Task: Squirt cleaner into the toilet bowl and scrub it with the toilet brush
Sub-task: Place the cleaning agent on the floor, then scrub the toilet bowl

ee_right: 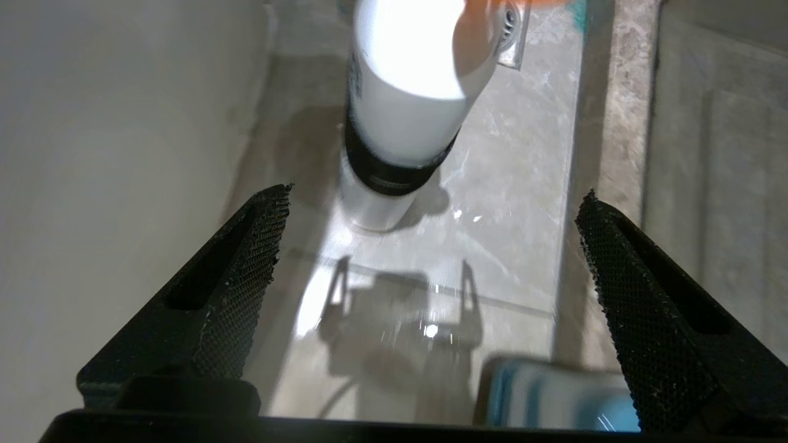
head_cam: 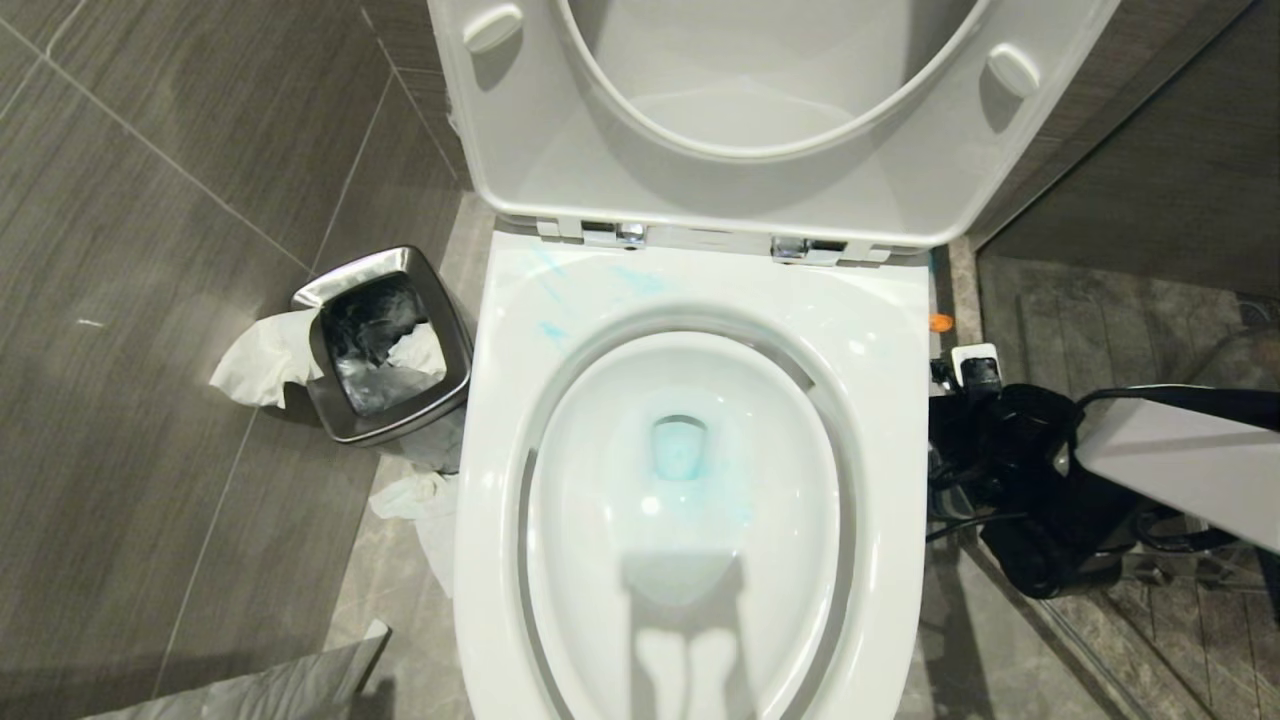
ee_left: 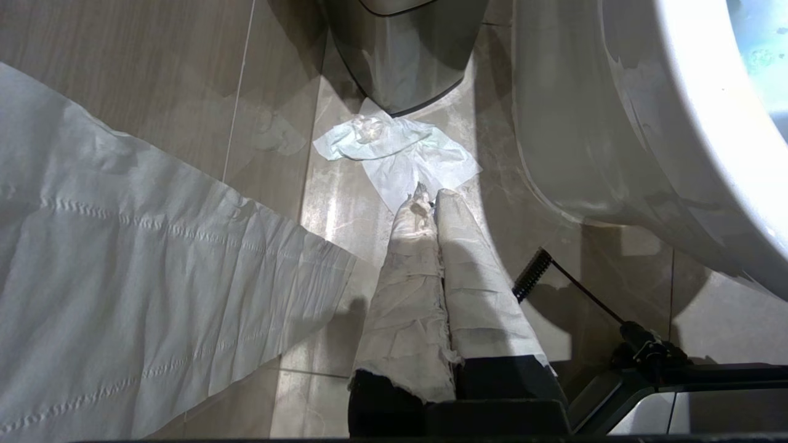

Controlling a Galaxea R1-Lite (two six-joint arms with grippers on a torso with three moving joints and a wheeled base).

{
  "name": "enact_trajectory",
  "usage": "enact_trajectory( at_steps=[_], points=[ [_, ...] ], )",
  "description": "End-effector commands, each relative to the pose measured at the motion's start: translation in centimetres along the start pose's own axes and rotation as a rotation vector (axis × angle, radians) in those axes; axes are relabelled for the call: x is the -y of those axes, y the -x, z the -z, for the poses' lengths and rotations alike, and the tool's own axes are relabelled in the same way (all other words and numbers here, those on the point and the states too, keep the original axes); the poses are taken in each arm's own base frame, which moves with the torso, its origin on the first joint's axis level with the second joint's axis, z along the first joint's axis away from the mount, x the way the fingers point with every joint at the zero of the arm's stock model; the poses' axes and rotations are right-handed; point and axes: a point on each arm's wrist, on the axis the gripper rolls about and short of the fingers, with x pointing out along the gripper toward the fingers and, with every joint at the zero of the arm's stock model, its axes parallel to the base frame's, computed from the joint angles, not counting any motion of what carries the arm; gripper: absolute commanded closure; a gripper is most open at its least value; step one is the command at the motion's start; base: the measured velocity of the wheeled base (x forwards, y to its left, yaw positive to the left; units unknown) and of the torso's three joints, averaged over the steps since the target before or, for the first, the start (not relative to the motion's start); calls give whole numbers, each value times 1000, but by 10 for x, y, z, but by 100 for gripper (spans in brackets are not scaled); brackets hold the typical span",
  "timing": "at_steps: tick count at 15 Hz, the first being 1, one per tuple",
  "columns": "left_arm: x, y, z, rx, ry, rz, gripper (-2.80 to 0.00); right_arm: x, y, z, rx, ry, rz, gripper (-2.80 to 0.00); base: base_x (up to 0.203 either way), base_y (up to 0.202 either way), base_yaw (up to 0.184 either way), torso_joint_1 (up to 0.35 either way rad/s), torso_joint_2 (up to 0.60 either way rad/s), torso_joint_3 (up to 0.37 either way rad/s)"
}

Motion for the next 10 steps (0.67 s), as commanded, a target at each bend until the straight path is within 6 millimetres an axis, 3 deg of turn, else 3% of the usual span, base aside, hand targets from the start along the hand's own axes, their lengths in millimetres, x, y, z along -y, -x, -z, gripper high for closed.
enact_trajectory(
  at_steps=[1, 2, 3, 10],
  points=[
    [0, 0, 0, -1, 0, 0, 0, 11, 42, -49, 33, -11, -2, -280, 0, 0, 0, 0, 0, 0],
    [0, 0, 0, -1, 0, 0, 0, 15, 60, -60, 28, -13, -3, -199, 0, 0, 0, 0, 0, 0],
    [0, 0, 0, -1, 0, 0, 0, 19, 77, -69, 23, -14, -5, 0, 0, 0, 0, 0, 0, 0],
    [0, 0, 0, 0, 0, 1, 0, 43, 165, -122, 108, 56, 48, 0, 0, 0, 0, 0, 0, 0]
  ],
)
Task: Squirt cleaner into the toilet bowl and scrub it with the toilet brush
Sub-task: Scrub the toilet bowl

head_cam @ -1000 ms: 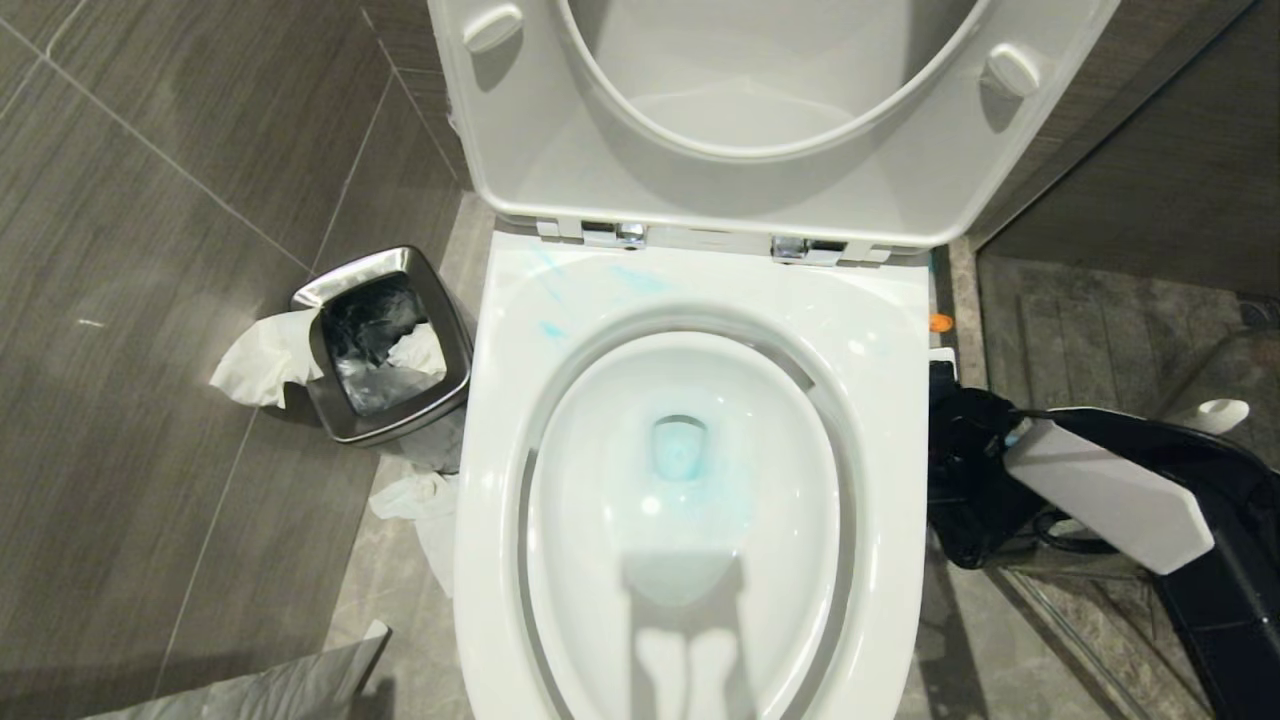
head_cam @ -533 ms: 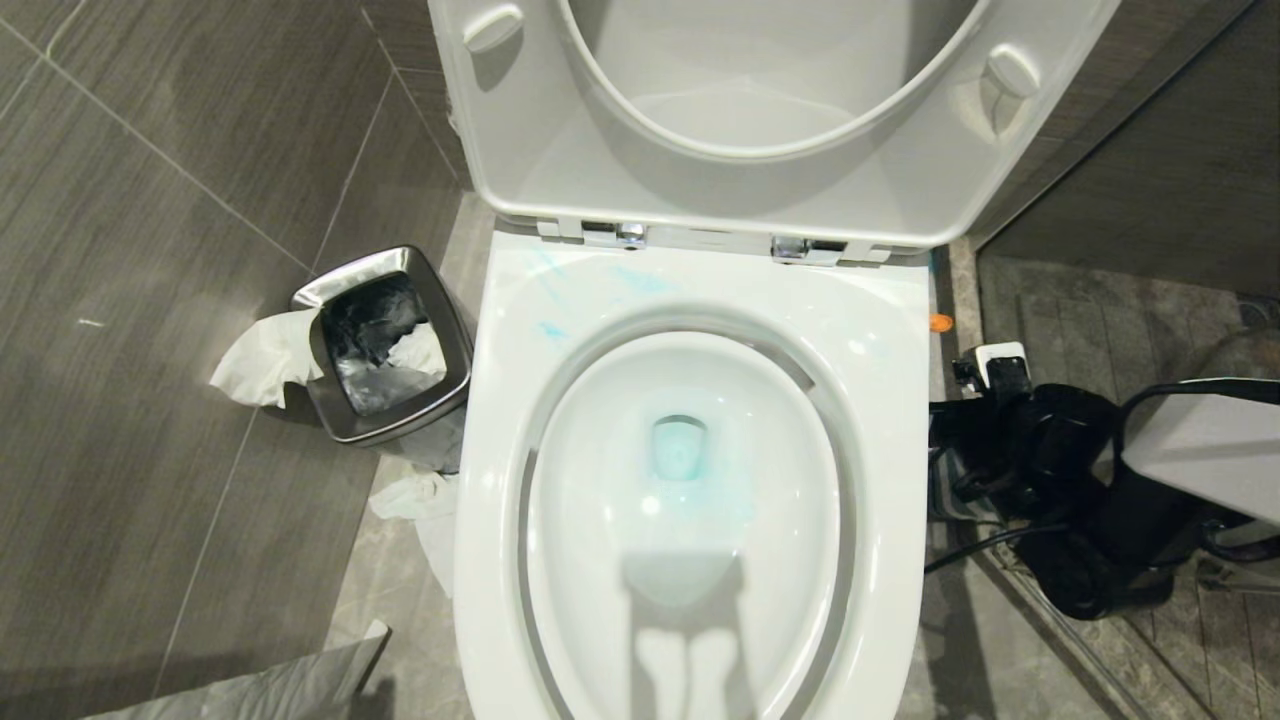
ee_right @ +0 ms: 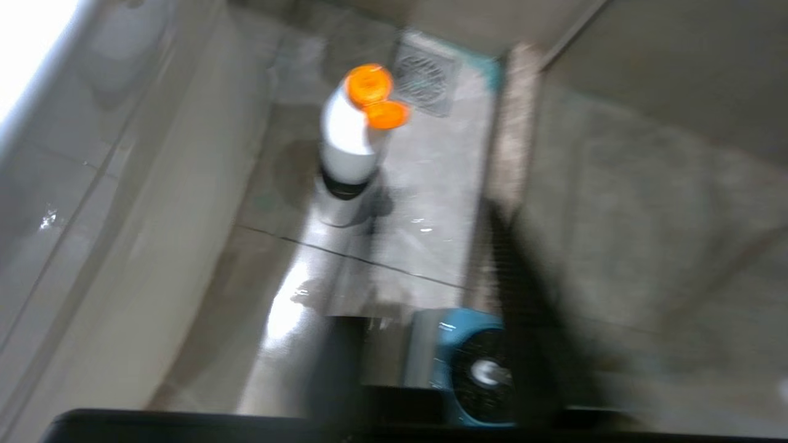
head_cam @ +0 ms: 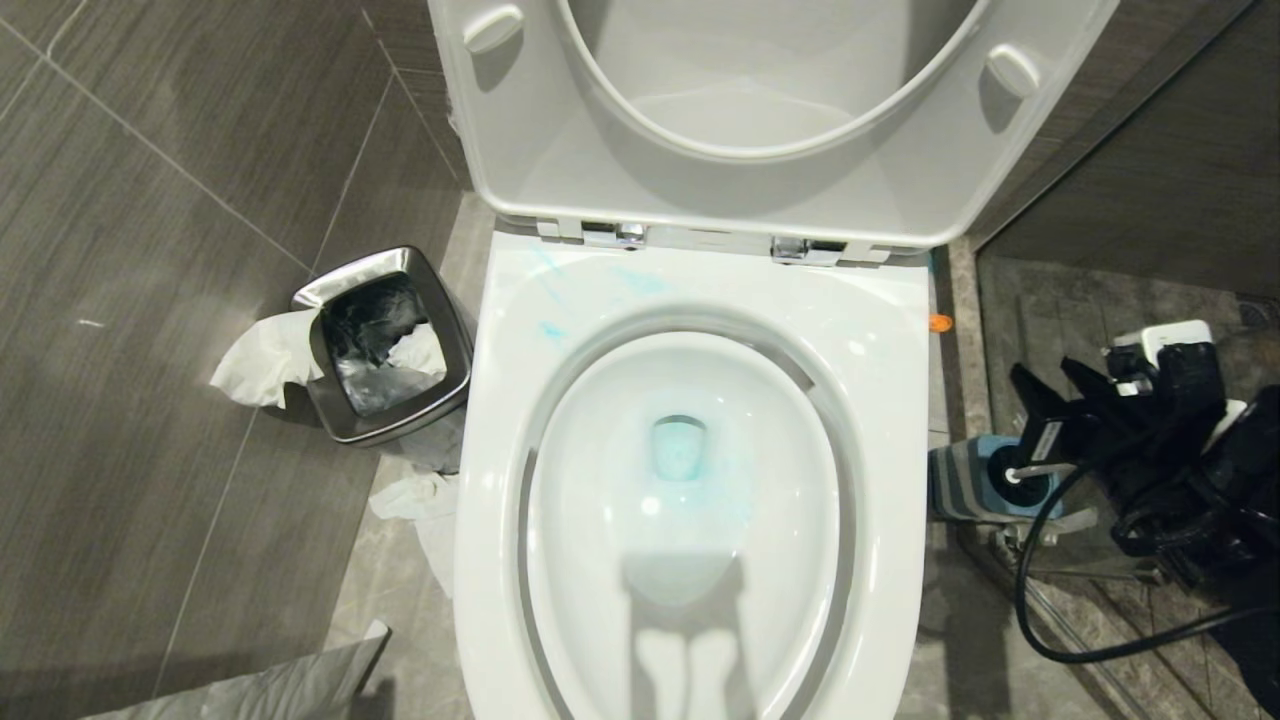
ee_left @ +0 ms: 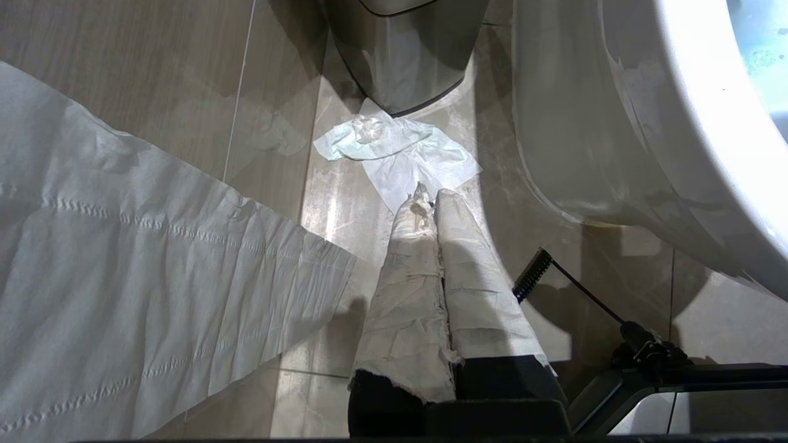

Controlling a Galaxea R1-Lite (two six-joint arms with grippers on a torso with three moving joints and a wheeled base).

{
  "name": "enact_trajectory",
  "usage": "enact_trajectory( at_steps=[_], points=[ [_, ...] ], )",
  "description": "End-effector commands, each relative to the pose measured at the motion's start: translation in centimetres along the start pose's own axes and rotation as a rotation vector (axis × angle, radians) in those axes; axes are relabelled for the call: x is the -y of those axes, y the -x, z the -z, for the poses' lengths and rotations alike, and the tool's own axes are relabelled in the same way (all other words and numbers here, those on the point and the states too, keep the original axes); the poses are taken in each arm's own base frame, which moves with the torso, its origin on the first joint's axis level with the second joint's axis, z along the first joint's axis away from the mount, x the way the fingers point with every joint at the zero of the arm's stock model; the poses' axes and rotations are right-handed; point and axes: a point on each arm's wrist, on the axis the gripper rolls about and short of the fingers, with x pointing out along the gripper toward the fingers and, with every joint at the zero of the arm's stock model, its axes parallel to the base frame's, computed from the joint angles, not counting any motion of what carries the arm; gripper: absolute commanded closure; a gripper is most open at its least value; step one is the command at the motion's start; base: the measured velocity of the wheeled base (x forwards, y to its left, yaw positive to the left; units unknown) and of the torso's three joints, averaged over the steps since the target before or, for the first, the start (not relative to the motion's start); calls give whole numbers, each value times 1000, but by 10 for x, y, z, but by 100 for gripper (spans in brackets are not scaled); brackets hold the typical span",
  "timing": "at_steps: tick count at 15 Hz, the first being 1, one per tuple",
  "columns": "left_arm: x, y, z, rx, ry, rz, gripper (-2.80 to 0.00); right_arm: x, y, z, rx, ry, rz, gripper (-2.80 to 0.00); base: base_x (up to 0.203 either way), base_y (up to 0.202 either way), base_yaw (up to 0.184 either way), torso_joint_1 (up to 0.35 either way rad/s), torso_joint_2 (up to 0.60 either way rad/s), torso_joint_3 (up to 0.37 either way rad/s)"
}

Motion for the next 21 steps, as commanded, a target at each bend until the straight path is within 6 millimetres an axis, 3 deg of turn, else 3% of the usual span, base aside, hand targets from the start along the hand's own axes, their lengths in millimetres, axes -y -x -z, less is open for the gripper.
enact_trajectory(
  at_steps=[1, 3, 8, 12, 16, 21],
  points=[
    [0, 0, 0, -1, 0, 1, 0, 13, 35, -29, 80, 44, 79, 0, 0, 0, 0, 0, 0, 0],
    [0, 0, 0, -1, 0, 0, 0, 19, 46, -36, 57, 107, 196, 0, 0, 0, 0, 0, 0, 0],
    [0, 0, 0, -1, 0, 0, 0, 26, 56, -56, 92, 70, 243, 0, 0, 0, 0, 0, 0, 0],
    [0, 0, 0, -1, 0, 0, 0, 34, 87, -65, 2, 93, 227, 0, 0, 0, 0, 0, 0, 0],
    [0, 0, 0, -1, 0, 0, 0, 37, 121, -57, -135, 104, 192, 0, 0, 0, 0, 0, 0, 0],
    [0, 0, 0, -1, 0, 0, 0, 40, 160, -24, -351, 180, 308, 0, 0, 0, 0, 0, 0, 0]
  ],
)
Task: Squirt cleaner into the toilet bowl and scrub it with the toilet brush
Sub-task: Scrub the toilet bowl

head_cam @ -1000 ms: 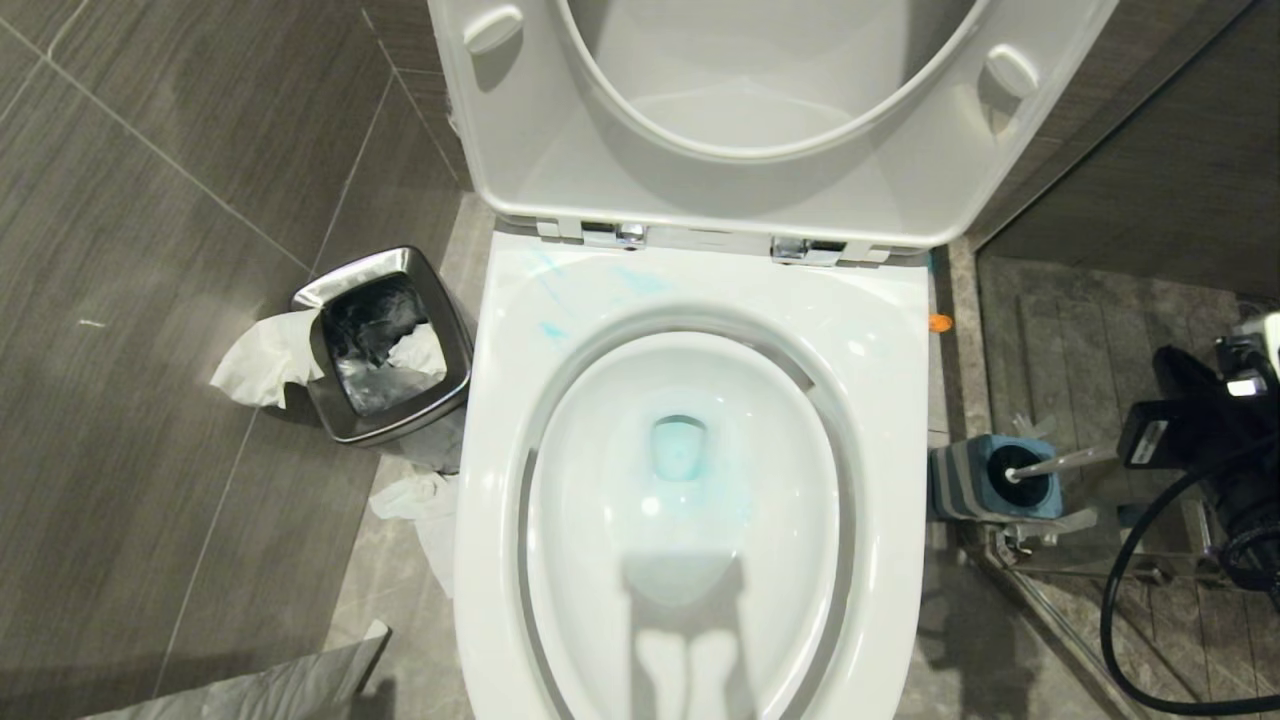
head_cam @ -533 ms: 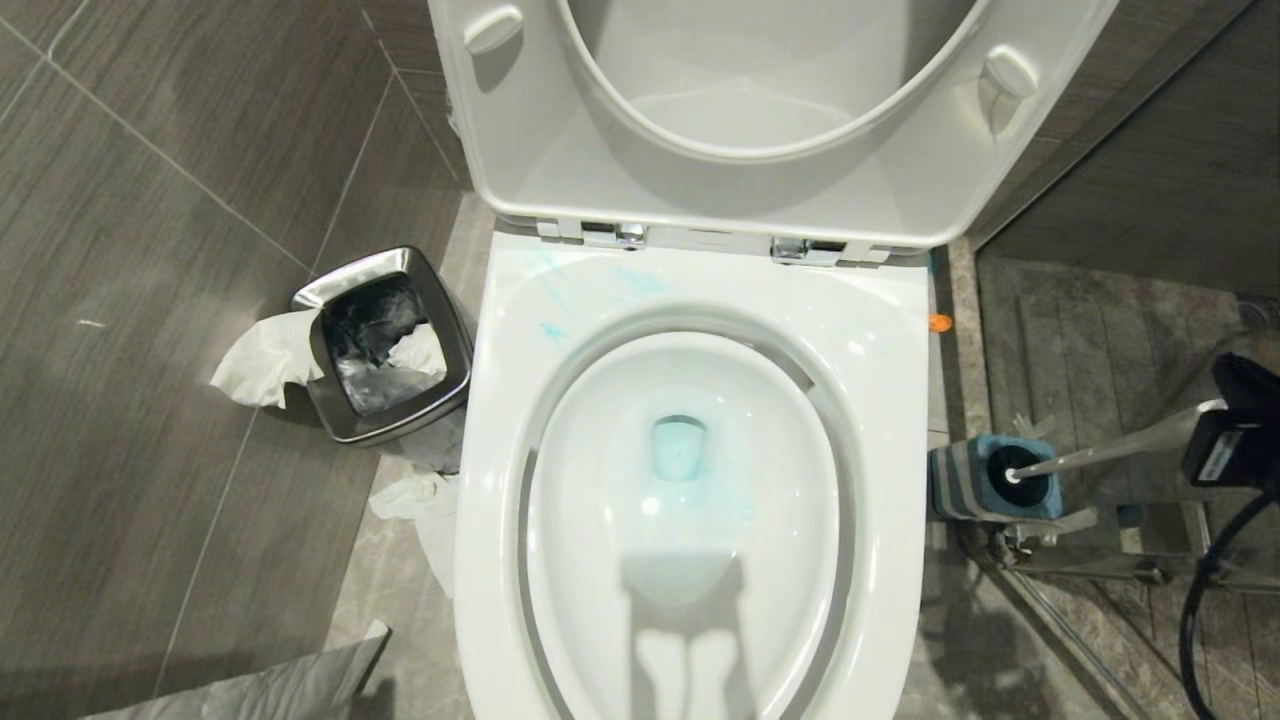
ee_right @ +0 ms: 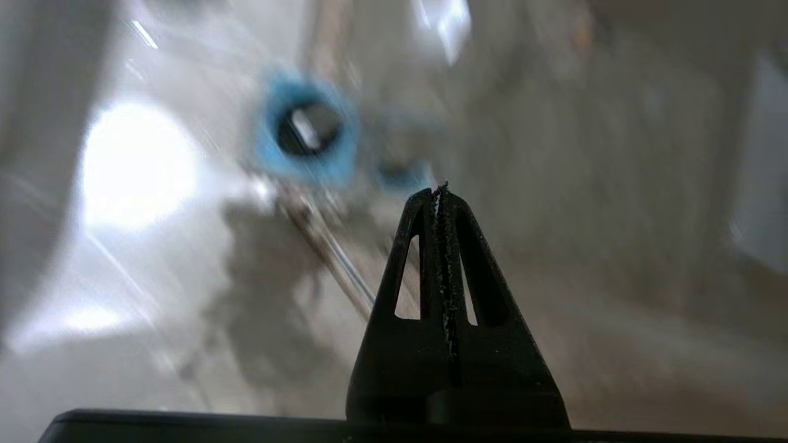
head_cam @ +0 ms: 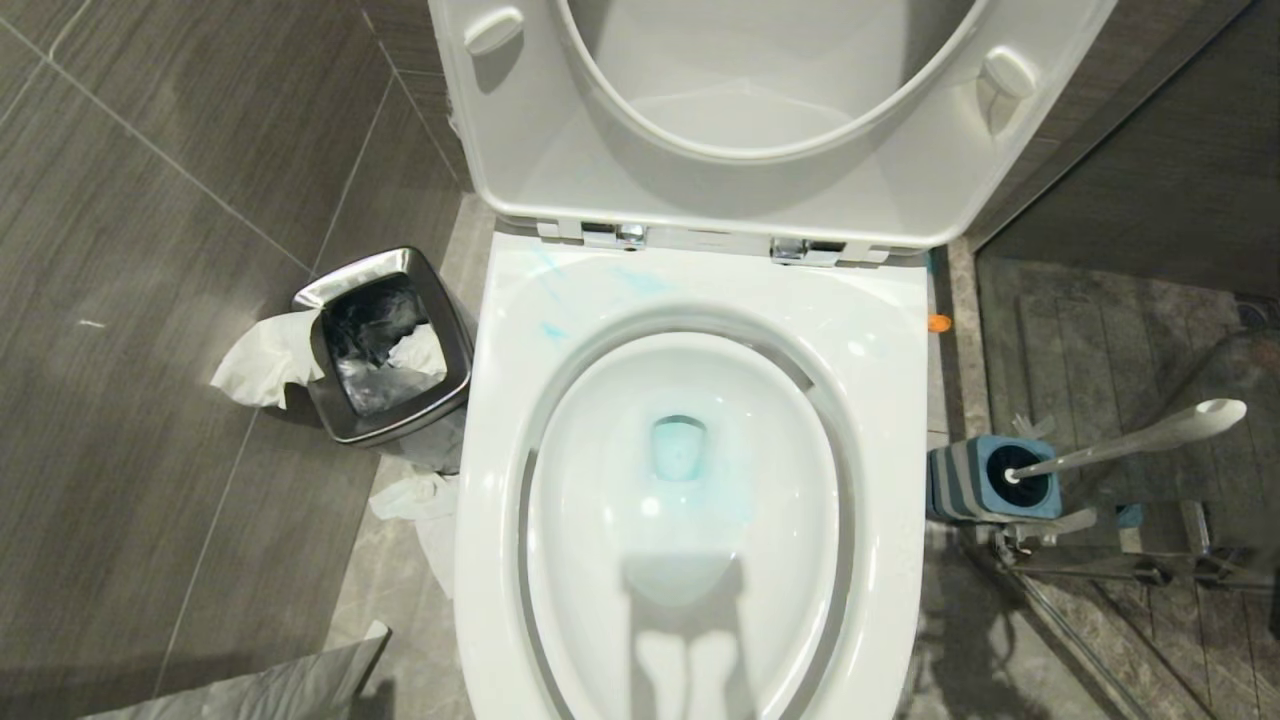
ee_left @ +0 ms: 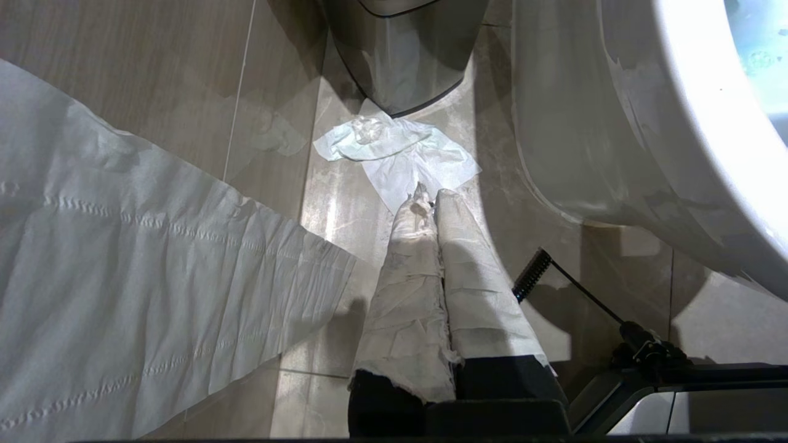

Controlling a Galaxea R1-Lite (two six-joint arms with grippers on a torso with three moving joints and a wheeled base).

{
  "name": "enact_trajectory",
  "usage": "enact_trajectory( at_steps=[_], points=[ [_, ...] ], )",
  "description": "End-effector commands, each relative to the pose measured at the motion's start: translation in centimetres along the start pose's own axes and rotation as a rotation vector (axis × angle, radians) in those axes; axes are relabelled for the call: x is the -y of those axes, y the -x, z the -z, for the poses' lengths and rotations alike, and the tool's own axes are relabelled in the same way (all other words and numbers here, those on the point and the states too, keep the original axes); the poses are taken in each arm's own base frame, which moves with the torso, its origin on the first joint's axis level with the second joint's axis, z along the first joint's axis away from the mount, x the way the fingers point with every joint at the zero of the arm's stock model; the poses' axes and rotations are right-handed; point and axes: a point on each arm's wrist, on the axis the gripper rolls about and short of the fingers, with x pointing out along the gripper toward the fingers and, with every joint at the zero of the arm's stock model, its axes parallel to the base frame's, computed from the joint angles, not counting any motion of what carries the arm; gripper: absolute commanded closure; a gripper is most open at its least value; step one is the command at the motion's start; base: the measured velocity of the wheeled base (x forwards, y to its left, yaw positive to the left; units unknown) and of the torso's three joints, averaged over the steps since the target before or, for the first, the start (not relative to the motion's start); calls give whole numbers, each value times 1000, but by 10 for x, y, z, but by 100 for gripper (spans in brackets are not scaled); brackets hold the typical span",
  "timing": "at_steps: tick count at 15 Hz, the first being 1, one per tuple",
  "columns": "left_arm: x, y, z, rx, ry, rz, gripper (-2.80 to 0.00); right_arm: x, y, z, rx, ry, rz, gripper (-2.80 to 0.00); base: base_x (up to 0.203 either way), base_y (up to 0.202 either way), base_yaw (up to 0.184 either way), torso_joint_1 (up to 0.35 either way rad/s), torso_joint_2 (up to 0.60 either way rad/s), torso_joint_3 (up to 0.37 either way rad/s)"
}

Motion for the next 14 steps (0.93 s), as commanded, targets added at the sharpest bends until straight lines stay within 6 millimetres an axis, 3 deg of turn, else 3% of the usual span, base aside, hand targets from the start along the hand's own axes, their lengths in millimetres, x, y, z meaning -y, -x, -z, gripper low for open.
enact_trajectory(
  at_steps=[1, 6, 10, 14],
  points=[
    [0, 0, 0, 0, 0, 0, 0, 3, 10, 16, -48, -6, 67, 0, 0, 0, 0, 0, 0, 0],
    [0, 0, 0, -2, 0, 1, 0, -9, 1, 40, -181, -146, 91, 0, 0, 0, 0, 0, 0, 0],
    [0, 0, 0, -2, 0, 0, 0, -39, -25, 39, -251, -308, 36, 0, 0, 0, 0, 0, 0, 0],
    [0, 0, 0, -2, 0, 0, 0, -64, -51, 35, -206, -398, 18, 0, 0, 0, 0, 0, 0, 0]
  ],
)
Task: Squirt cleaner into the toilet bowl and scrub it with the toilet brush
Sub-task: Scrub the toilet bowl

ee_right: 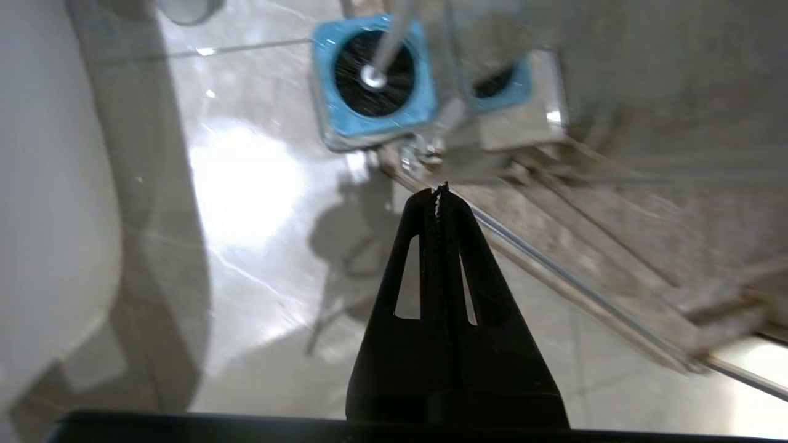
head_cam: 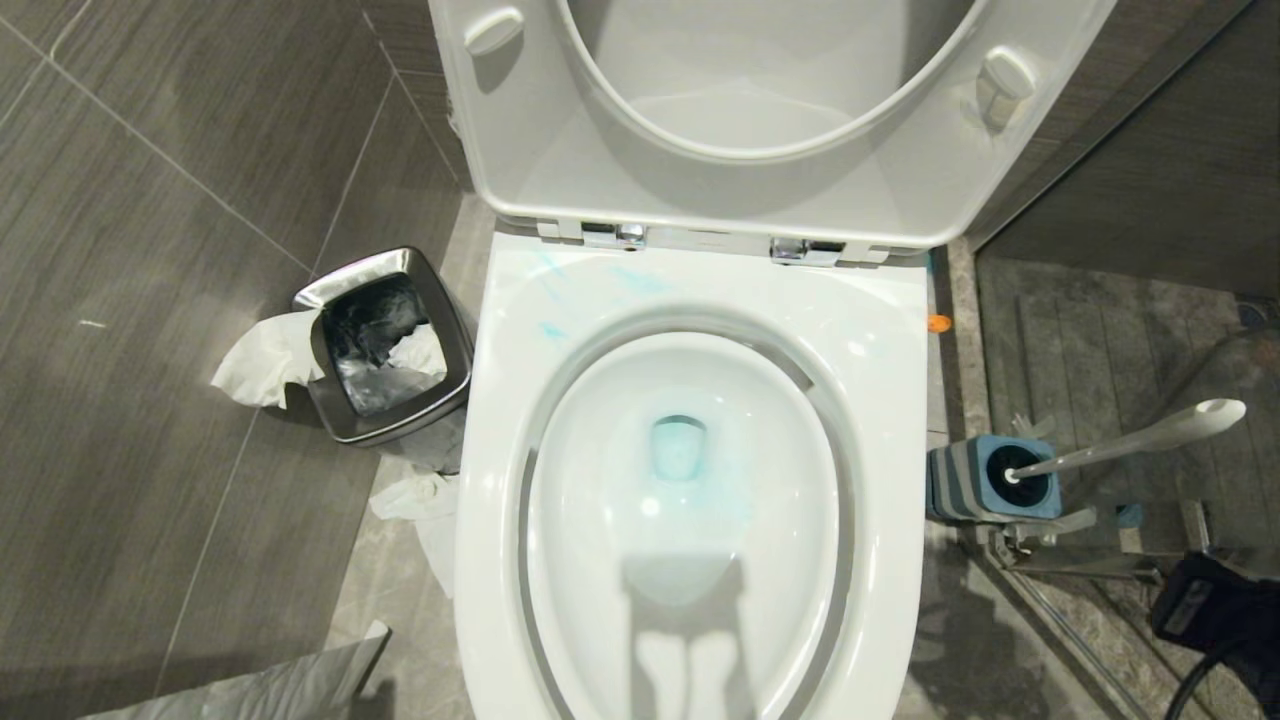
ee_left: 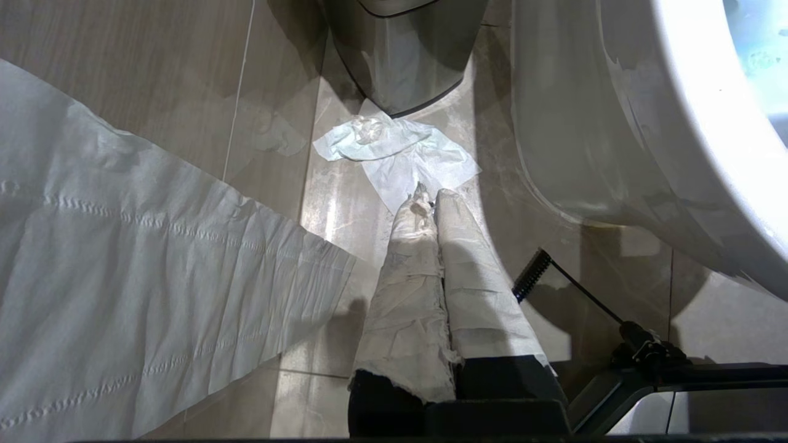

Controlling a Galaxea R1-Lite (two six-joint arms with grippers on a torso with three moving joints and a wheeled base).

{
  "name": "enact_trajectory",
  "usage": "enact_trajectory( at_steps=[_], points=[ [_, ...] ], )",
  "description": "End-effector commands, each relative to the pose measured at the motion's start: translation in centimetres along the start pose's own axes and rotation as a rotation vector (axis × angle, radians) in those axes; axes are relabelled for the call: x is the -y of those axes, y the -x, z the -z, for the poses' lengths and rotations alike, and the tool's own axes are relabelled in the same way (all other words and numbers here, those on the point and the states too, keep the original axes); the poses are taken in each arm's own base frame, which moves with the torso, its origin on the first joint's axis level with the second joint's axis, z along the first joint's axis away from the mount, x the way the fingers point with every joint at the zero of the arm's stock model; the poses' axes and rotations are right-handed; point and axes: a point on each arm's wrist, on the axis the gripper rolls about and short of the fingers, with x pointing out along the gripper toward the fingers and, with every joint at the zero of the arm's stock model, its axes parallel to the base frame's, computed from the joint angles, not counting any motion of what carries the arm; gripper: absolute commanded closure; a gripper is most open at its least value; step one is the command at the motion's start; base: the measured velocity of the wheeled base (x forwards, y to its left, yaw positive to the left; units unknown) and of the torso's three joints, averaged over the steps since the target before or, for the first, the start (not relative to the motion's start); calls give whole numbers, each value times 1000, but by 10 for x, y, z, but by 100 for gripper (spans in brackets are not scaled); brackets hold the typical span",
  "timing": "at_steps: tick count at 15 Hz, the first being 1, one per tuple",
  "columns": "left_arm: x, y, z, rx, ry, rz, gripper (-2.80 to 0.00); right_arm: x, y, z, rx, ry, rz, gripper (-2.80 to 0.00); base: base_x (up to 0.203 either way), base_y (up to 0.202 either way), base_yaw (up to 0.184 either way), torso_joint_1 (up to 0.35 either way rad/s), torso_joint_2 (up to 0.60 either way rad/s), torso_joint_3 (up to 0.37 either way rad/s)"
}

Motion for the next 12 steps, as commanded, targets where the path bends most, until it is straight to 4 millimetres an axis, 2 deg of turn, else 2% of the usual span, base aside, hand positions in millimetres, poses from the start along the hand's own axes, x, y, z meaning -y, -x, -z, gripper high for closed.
enact_trajectory(
  at_steps=[1, 3, 4, 9, 12],
  points=[
    [0, 0, 0, -2, 0, -1, 0, -16, -21, 12, -17, 13, 1, 0, 0, 0, 0, 0, 0, 0],
    [0, 0, 0, -2, 0, 0, 0, -17, -25, 18, 0, 21, 7, 0, 0, 0, 0, 0, 0, 0],
    [0, 0, 0, -2, 0, -1, 0, -18, -27, 20, 2, 27, 12, -280, 0, 0, 0, 0, 0, 0],
    [0, 0, 0, -2, 0, -1, 0, -21, -35, 20, 4, 73, 31, -280, 0, 0, 0, 0, 0, 0],
    [0, 0, 0, -2, 0, 1, 0, -19, -44, 12, 3, 85, -12, -280, 0, 0, 0, 0, 0, 0]
  ],
)
